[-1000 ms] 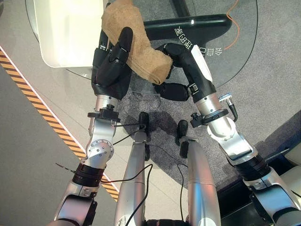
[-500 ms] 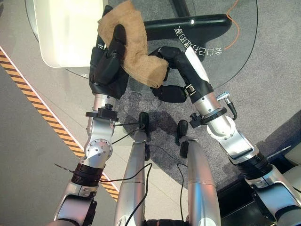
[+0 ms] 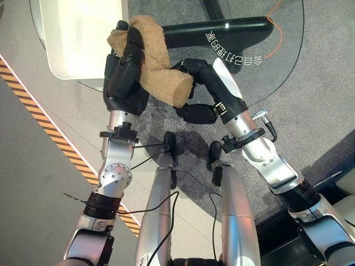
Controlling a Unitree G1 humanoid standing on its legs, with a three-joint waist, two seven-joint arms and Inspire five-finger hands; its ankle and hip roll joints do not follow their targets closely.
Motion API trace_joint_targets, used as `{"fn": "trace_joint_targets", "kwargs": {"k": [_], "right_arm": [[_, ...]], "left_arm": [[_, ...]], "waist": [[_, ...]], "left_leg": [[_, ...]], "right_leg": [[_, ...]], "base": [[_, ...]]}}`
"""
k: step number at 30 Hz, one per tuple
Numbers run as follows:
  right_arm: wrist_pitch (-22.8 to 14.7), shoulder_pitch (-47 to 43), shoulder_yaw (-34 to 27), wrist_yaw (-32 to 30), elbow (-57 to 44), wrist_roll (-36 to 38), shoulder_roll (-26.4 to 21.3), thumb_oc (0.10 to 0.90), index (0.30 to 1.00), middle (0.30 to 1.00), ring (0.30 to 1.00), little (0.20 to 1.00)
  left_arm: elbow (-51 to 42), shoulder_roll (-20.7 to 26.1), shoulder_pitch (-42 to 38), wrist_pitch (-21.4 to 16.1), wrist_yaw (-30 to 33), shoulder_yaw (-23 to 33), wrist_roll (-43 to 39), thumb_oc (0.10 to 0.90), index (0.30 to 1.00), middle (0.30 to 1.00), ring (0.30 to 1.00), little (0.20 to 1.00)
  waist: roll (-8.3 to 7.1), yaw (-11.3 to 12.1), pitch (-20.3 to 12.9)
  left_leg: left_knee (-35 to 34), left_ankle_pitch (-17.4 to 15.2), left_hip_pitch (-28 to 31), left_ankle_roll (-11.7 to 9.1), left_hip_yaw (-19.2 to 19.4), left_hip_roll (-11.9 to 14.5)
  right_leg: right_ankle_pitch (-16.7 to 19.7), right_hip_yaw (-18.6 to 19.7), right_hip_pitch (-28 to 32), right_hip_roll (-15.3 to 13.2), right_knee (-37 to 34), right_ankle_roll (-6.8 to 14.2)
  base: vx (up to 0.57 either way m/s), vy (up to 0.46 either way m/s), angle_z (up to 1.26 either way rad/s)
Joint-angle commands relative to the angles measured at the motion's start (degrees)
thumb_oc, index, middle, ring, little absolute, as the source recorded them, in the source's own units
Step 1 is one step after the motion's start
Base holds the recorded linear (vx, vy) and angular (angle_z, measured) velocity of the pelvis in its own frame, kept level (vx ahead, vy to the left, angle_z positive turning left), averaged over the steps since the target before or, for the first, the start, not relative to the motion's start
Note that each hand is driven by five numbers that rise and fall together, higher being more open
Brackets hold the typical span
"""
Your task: Wipe the table with a cloth and put it in the basket.
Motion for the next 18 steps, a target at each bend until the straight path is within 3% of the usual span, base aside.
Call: {"fn": "trace_joint_targets", "kwargs": {"k": [1, 8, 9, 10, 18], "right_arm": [[-5.5, -6.6, -1.3, -0.8, -12.5, -0.8, 2.5, 0.1, 0.3, 0.3, 0.3, 0.2], [-5.6, -6.4, -1.3, -1.1, -12.3, -0.6, 2.7, 0.1, 0.3, 0.3, 0.3, 0.2], [-5.5, -6.4, -1.4, -1.2, -12.2, -0.5, 2.8, 0.204, 0.389, 0.389, 0.389, 0.304], [-5.1, -6.4, -1.3, -1.6, -12.1, -0.5, 3.0, 0.8, 0.9, 0.9, 0.9, 0.9], [-5.3, -5.6, -2.6, -3.6, -11.0, -0.2, 3.2, 0.8, 0.9, 0.9, 0.9, 0.9]], "left_arm": [[-9.3, -1.0, -7.0, -2.1, -5.6, -0.6, 4.2, 0.1, 0.3, 0.3, 0.3, 0.2], [-9.6, -1.4, -6.8, -3.1, -6.0, -0.2, 3.4, 0.1, 0.3, 0.3, 0.3, 0.2], [-9.6, -1.4, -6.8, -3.6, -6.1, -0.2, 3.0, 0.1, 0.3, 0.3, 0.3, 0.2], [-9.7, -1.5, -6.8, -3.9, -6.0, 0.0, 2.7, 0.1, 0.3, 0.3, 0.3, 0.2], [-9.7, -2.1, -6.7, -5.5, -6.4, 0.7, 2.4, 0.1, 0.3, 0.3, 0.3, 0.2]], "waist": [[-0.21, 0.5, -1.6], [-0.24, 0.5, -1.6], [-0.22, 0.5, -1.6], [-0.2, 0.5, -1.6], [-0.39, 0.5, -1.6]], "left_leg": [[4.2, -6.2, 2.0, 3.8, 4.6, -2.0], [3.9, -6.1, 2.4, 3.7, 4.6, -2.0], [3.8, -6.1, 2.5, 3.7, 4.6, -2.1], [3.7, -6.1, 2.8, 3.6, 4.6, -2.1], [3.6, -6.1, 3.0, 3.6, 4.7, -2.0]], "right_leg": [[4.5, -1.5, 2.7, 2.3, -7.6, 1.8], [4.6, -1.5, 3.2, 2.2, -8.0, 1.8], [4.7, -1.5, 3.3, 2.2, -8.1, 1.8], [4.6, -1.5, 3.5, 2.3, -8.3, 1.9], [4.5, -1.6, 3.8, 2.3, -8.3, 1.8]], "base": [[0.0, 0.0, 0.0], [0.0, 0.0, 0.0], [0.0, 0.0, 0.0], [0.0, 0.0, 0.0], [0.0, 0.0, 0.0]]}}
